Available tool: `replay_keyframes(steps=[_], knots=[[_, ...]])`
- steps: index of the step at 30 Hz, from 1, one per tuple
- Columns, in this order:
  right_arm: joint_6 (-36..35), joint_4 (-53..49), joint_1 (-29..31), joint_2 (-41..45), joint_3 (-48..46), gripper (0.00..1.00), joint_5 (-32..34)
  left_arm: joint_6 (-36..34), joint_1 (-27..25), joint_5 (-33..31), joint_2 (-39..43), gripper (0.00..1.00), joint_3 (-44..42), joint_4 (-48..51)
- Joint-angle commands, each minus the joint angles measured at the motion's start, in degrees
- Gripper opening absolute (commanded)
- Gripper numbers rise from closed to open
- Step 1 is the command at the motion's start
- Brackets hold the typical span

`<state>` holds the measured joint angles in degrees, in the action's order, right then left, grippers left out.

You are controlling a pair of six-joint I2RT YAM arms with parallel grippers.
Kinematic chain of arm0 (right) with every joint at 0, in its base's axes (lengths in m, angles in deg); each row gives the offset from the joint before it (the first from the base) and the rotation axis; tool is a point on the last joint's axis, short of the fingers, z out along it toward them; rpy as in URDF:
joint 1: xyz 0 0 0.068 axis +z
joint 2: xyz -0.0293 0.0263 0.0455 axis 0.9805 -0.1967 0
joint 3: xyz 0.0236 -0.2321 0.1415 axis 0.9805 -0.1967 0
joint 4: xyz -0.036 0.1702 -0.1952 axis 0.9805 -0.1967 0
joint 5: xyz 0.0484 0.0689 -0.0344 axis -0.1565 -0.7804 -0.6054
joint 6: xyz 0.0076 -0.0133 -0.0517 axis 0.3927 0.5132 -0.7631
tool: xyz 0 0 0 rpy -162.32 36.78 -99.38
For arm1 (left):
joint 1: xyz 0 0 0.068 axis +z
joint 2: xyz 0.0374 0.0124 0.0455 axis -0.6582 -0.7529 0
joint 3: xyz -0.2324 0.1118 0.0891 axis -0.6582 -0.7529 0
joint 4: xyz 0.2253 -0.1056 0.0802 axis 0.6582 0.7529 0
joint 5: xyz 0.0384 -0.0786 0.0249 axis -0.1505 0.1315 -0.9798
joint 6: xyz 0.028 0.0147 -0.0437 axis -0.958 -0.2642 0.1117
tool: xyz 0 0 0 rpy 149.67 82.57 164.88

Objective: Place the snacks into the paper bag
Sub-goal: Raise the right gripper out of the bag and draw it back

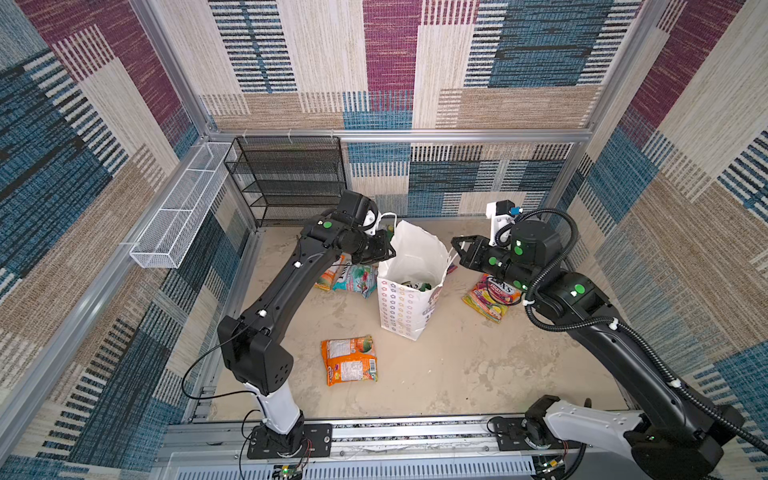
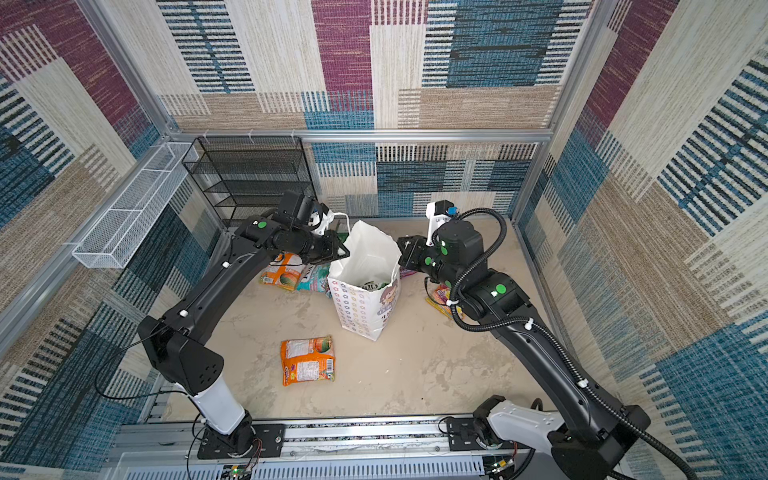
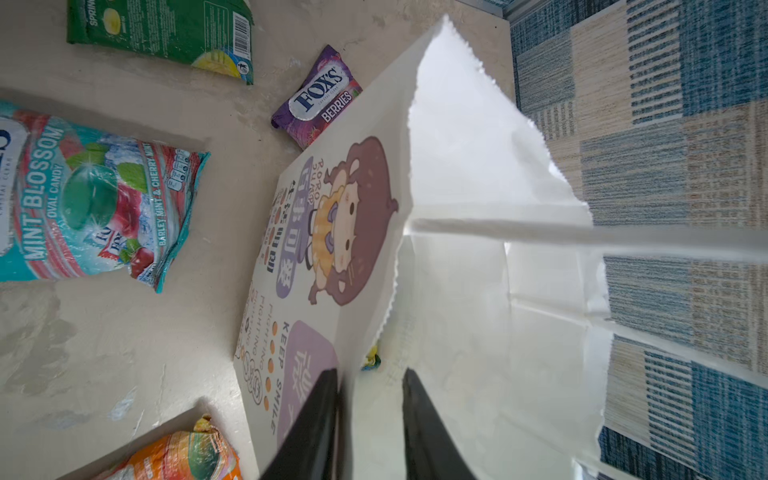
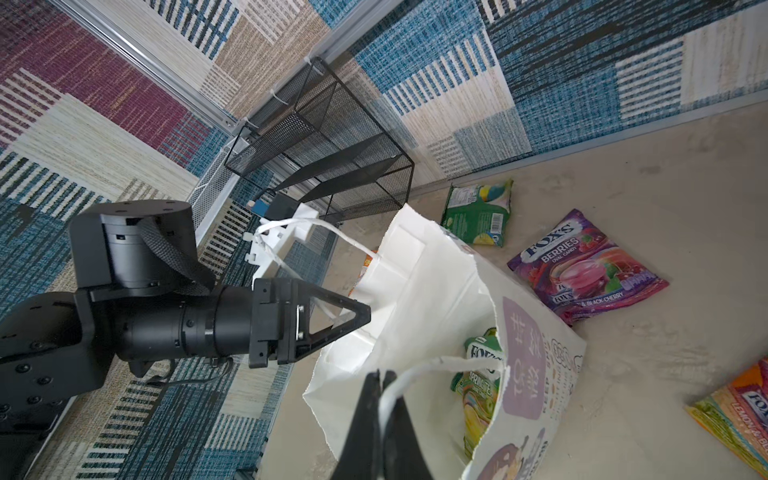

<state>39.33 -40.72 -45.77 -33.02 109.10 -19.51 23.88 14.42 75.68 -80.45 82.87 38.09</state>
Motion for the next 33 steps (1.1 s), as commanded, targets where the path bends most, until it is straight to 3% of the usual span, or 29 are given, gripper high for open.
replay_keyframes(steps=[1, 11, 15, 18, 23, 27, 30, 33], knots=[[0.98, 4.01, 0.09, 0.41, -0.40, 0.00, -0.72, -2.28, -0.13, -3.85, -0.08, 0.40, 1.53, 2.82], [1.68, 4.71, 0.03, 0.30, -0.94, 0.00, 0.43, -5.63, -3.86, -13.22, 2.81, 0.65, 4.09, 7.00], [1.69, 4.56, 0.01, 0.19, -0.83, 0.00, -0.07, -5.81, -4.29, -15.05, 4.46, 0.68, 3.70, 6.96], [1.68, 4.49, 0.01, 0.82, -1.28, 0.00, 0.36, -5.03, -4.30, -14.20, 5.24, 0.63, 2.74, 7.45], [1.74, 4.31, 0.08, 1.17, -2.05, 0.02, 0.37, -5.14, -4.31, -14.95, 6.56, 0.62, -0.31, 7.40], [1.95, 4.58, 0.03, 1.39, -2.57, 0.05, 0.10, -5.59, -4.29, -16.00, 6.94, 0.50, -2.07, 6.76], [1.77, 4.10, 0.00, 1.26, -1.98, 0.10, 0.22, -5.22, -3.73, -12.25, 7.63, 0.36, -3.92, 4.53], [1.60, 4.13, 0.05, 1.33, -1.80, 0.15, 0.36, -4.33, -2.95, -9.62, 7.98, 0.31, -6.09, 2.41]])
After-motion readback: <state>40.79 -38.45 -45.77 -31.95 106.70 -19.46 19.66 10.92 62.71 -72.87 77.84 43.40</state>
